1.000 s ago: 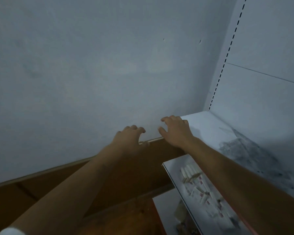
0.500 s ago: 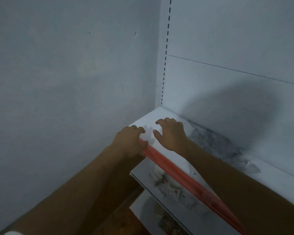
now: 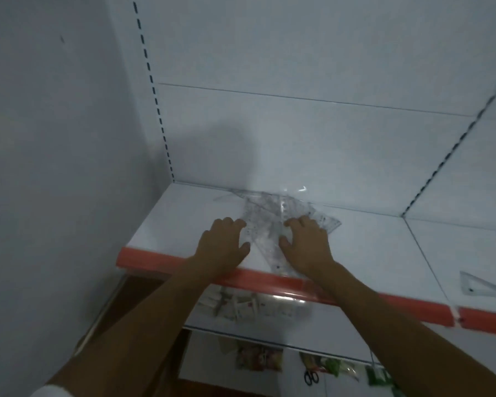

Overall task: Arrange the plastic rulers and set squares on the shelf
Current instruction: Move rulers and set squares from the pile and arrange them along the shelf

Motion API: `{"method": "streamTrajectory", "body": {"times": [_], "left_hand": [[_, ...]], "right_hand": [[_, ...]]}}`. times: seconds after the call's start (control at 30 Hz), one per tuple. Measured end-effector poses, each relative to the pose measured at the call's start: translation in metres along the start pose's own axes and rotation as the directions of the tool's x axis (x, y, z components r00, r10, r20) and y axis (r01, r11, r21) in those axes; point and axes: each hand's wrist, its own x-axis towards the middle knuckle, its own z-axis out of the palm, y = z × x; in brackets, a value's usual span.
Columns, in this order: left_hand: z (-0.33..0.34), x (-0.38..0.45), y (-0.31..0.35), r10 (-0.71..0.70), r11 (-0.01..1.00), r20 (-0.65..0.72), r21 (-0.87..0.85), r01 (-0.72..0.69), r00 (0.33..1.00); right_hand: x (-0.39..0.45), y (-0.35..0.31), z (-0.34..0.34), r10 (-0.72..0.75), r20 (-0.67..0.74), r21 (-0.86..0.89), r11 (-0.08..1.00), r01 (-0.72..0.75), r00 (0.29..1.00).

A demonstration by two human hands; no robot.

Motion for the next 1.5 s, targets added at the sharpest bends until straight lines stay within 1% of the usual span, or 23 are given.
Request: {"method": "streamTrajectory", "body": {"times": [0.1, 0.2, 0.27, 0.37, 0.47, 0.6, 0.7, 0.77, 0.8, 0.87, 0.97, 1.03, 1.13, 1.2, 1.27, 1.37, 1.43, 1.5], "left_hand": [[0.009, 0.001, 0.012, 0.042, 0.999, 0.02, -0.035, -0.041, 0.999], [0.017, 0.003, 0.026, 0.072, 0.996, 0.009, -0.058, -0.071, 0.997], [0.023, 0.003, 0.035, 0.057, 0.996, -0.01, -0.062, -0.057, 0.998], [0.033, 0.0, 0.044, -0.024, 0.996, -0.008, -0.084, 0.023, 1.0], [0.037, 0.004, 0.048, -0.098, 0.995, 0.039, -0.032, 0.099, 0.994], [0.041, 0.011, 0.049, -0.133, 0.991, 0.063, -0.021, 0.134, 0.989], [0.044, 0.015, 0.054, -0.121, 0.99, 0.066, -0.067, 0.125, 0.99], [0.045, 0.017, 0.056, -0.133, 0.986, 0.068, -0.094, 0.139, 0.989], [0.045, 0.018, 0.057, -0.142, 0.984, 0.06, -0.098, 0.147, 0.988], [0.047, 0.017, 0.06, -0.147, 0.986, -0.005, -0.083, 0.146, 0.989], [0.049, 0.019, 0.073, -0.055, 0.997, -0.114, -0.052, 0.05, 0.992], [0.051, 0.025, 0.085, 0.007, 0.999, -0.081, -0.048, -0.011, 0.997], [0.055, 0.039, 0.094, 0.009, 1.0, 0.045, -0.005, -0.009, 0.999], [0.057, 0.046, 0.096, 0.007, 1.0, 0.075, -0.006, -0.007, 0.997], [0.058, 0.05, 0.097, 0.016, 1.0, 0.076, -0.014, -0.015, 0.997], [0.056, 0.049, 0.101, 0.008, 1.0, 0.066, -0.008, -0.007, 0.998], [0.055, 0.049, 0.105, 0.035, 0.999, 0.01, 0.004, -0.035, 0.999], [0.054, 0.05, 0.112, 0.096, 0.995, -0.035, 0.024, -0.095, 0.995]], "right_hand": [[-0.016, 0.02, -0.004, 0.083, -0.013, -0.046, 0.995, -0.083, 0.996], [-0.028, 0.035, -0.008, 0.164, -0.074, -0.064, 0.984, -0.168, 0.984], [-0.033, 0.042, -0.009, 0.237, -0.082, -0.085, 0.966, -0.243, 0.968], [-0.034, 0.048, -0.006, 0.345, 0.011, -0.103, 0.934, -0.342, 0.939], [-0.029, 0.047, -0.002, 0.402, 0.112, -0.008, 0.915, -0.403, 0.909], [-0.023, 0.048, -0.003, 0.426, 0.158, 0.181, 0.875, -0.45, 0.891], [-0.02, 0.059, -0.005, 0.437, 0.19, 0.311, 0.822, -0.477, 0.879], [-0.019, 0.069, -0.004, 0.435, 0.182, 0.38, 0.796, -0.471, 0.882], [-0.02, 0.072, -0.004, 0.438, 0.176, 0.4, 0.787, -0.471, 0.882], [-0.023, 0.076, -0.003, 0.448, 0.161, 0.432, 0.77, -0.471, 0.88], [-0.029, 0.076, 0.001, 0.458, 0.107, 0.462, 0.763, -0.452, 0.882], [-0.031, 0.075, 0.001, 0.469, 0.082, 0.469, 0.761, -0.449, 0.879], [-0.031, 0.073, 0.0, 0.476, 0.083, 0.474, 0.754, -0.455, 0.875], [-0.031, 0.072, 0.001, 0.474, 0.085, 0.487, 0.748, -0.452, 0.876], [-0.031, 0.074, 0.003, 0.491, 0.078, 0.498, 0.735, -0.46, 0.868], [-0.03, 0.082, 0.006, 0.557, 0.114, 0.575, 0.638, -0.511, 0.823], [-0.031, 0.086, 0.006, 0.575, 0.138, 0.619, 0.586, -0.523, 0.807], [-0.033, 0.084, 0.006, 0.596, 0.15, 0.663, 0.531, -0.527, 0.789]]}}
